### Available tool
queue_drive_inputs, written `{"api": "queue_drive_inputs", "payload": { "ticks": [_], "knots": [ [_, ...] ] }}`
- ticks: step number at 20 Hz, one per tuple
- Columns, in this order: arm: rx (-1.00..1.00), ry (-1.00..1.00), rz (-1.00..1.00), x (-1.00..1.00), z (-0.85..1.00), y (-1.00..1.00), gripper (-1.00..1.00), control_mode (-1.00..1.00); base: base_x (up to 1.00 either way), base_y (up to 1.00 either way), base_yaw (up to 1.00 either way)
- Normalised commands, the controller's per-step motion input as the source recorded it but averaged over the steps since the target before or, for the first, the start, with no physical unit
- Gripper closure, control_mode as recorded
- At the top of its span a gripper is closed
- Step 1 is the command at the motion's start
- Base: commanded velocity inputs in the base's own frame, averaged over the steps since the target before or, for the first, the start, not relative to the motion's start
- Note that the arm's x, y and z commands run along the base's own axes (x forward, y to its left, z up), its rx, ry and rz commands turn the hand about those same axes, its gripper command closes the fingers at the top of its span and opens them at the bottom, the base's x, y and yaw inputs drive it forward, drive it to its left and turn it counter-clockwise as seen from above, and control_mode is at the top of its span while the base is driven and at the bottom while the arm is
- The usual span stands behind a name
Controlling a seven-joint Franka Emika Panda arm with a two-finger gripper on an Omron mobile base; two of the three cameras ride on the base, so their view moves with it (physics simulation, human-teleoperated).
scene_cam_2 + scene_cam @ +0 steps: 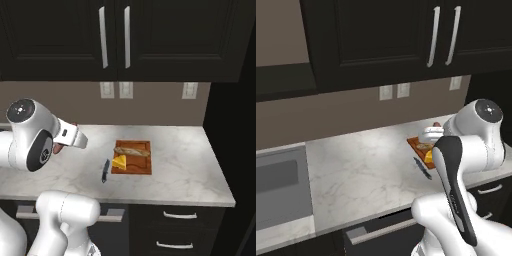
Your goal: Retrieve the sausage and cheese from the fridge and place them on the cutting board on the counter.
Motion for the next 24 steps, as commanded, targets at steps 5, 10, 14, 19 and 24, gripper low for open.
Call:
{"api": "queue_drive_inputs", "payload": {
  "ticks": [5, 10, 14, 19, 24],
  "knots": [
    [0.00, 0.00, 0.00, 0.00, 0.00, 0.00, 1.00, 1.00, 0.04, 0.02, -0.01],
    [0.00, 0.00, 0.00, 0.00, 0.00, 0.00, 1.00, 1.00, 0.00, 0.00, 0.00],
    [0.00, 0.00, 0.00, 0.00, 0.00, 0.00, 1.00, 1.00, 0.00, 0.00, 0.00],
    [0.00, 0.00, 0.00, 0.00, 0.00, 0.00, 1.00, -1.00, 0.00, 0.00, 0.00],
    [0.00, 0.02, 0.00, -0.01, 0.00, 0.00, 1.00, -1.00, 0.00, 0.00, 0.00]
  ]
}}
